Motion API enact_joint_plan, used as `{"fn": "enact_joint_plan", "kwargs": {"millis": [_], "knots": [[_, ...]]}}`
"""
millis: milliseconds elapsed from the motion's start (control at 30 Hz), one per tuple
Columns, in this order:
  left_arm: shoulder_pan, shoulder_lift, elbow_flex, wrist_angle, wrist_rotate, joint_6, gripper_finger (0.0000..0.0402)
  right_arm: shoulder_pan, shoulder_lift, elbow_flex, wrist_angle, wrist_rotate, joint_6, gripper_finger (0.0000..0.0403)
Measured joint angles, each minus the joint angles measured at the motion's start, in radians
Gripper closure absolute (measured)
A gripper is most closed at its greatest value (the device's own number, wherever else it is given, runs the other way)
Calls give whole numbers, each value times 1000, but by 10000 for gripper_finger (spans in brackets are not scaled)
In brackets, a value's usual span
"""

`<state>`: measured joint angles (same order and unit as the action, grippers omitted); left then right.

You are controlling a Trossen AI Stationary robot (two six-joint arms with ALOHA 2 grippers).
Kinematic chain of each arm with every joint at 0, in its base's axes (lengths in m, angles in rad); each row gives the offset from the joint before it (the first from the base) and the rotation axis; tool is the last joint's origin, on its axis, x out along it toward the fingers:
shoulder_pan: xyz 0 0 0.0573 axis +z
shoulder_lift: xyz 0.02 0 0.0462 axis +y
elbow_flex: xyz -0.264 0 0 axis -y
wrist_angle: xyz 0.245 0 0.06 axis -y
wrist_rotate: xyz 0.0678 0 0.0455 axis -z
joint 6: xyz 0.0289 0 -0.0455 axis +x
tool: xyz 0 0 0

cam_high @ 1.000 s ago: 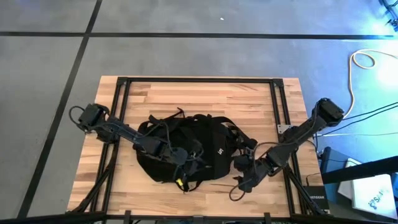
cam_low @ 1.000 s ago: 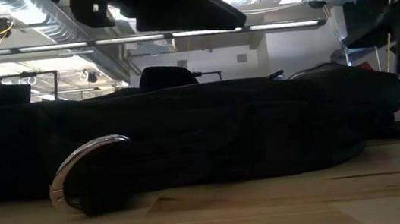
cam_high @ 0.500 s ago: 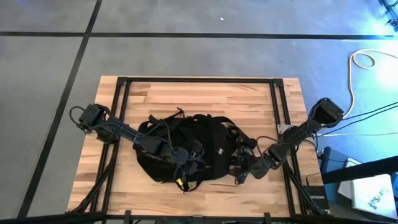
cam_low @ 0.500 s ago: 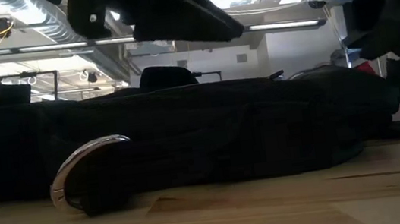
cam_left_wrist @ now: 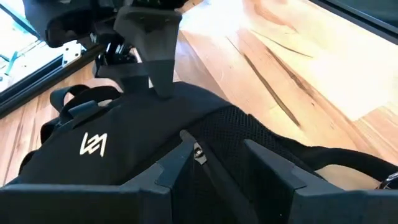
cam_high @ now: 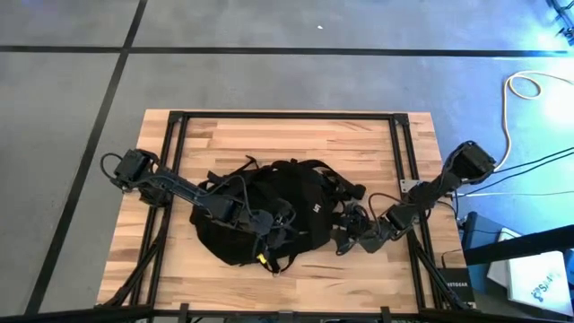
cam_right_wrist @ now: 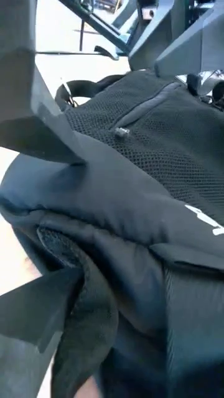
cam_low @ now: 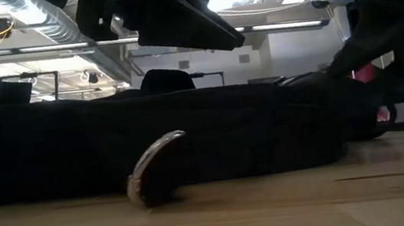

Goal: Unpack backpack
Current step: Open the black backpack

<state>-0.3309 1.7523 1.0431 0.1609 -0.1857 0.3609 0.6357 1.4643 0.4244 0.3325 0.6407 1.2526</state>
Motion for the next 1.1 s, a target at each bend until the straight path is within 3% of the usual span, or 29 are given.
{"fn": "enact_joint_plan", "kwargs": {"millis": [233, 467, 833, 1100], "knots": [[34, 9, 0, 50, 4, -53, 282, -26, 0, 0, 8, -54, -132, 250], [123, 30, 11, 51, 145, -67, 282, -29, 0, 0, 17, -55, -186, 385], [151, 31, 150, -155, 212, 155, 282, -50, 0, 5, 85, -97, -267, 396], [178, 50, 151, -223, 378, 173, 282, -107, 0, 46, 84, -147, -381, 396]]}}
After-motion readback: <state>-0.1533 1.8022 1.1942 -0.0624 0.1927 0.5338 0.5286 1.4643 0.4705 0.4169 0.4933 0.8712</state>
